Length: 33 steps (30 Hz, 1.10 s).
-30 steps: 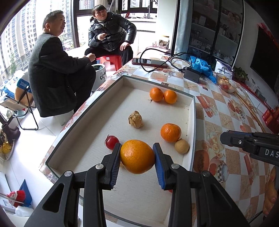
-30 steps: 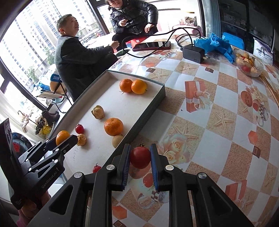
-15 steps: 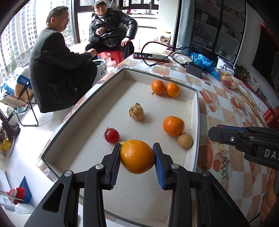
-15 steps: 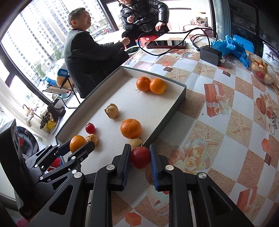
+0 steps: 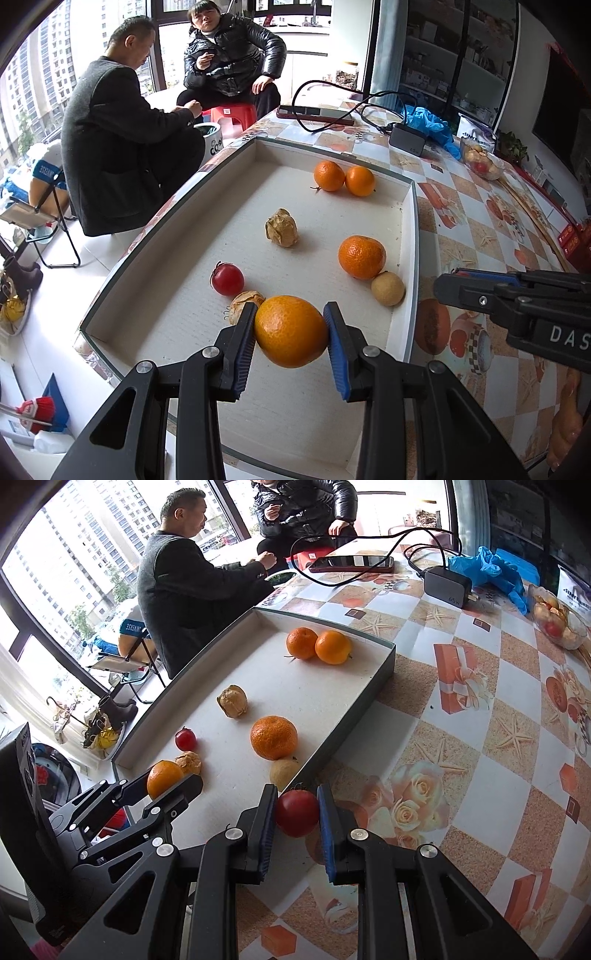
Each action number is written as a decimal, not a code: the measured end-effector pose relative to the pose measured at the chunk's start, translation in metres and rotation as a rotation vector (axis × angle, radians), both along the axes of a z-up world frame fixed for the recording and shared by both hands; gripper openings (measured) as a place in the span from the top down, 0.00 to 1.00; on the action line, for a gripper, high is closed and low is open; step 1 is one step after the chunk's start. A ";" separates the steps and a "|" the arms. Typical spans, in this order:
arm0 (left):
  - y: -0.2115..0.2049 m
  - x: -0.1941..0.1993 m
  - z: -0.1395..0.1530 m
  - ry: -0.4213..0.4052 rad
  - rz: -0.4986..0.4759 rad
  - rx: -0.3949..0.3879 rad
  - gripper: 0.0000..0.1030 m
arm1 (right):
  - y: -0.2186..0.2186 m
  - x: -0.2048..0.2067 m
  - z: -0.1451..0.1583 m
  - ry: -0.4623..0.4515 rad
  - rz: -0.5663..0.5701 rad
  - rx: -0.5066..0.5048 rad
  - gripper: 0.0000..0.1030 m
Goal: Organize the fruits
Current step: 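Hold the tomato and orange above the tray with both tools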
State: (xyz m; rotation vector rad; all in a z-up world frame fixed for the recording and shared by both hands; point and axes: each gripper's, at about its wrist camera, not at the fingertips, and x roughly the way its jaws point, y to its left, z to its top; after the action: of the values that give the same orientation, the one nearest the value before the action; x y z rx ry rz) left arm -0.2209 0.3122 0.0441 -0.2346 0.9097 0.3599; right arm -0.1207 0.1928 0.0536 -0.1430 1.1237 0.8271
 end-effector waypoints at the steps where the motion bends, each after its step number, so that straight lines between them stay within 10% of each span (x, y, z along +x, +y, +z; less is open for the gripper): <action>1: 0.000 0.000 0.000 -0.001 0.001 -0.001 0.62 | 0.000 0.000 0.000 -0.001 0.000 0.000 0.78; 33: 0.009 0.001 0.002 0.006 0.015 0.005 0.62 | 0.018 -0.008 0.007 -0.023 0.034 -0.008 0.78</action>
State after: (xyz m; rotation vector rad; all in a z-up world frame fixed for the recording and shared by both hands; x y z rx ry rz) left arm -0.2203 0.3216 0.0458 -0.2357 0.9137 0.3765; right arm -0.1289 0.2111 0.0601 -0.1783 1.1060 0.8498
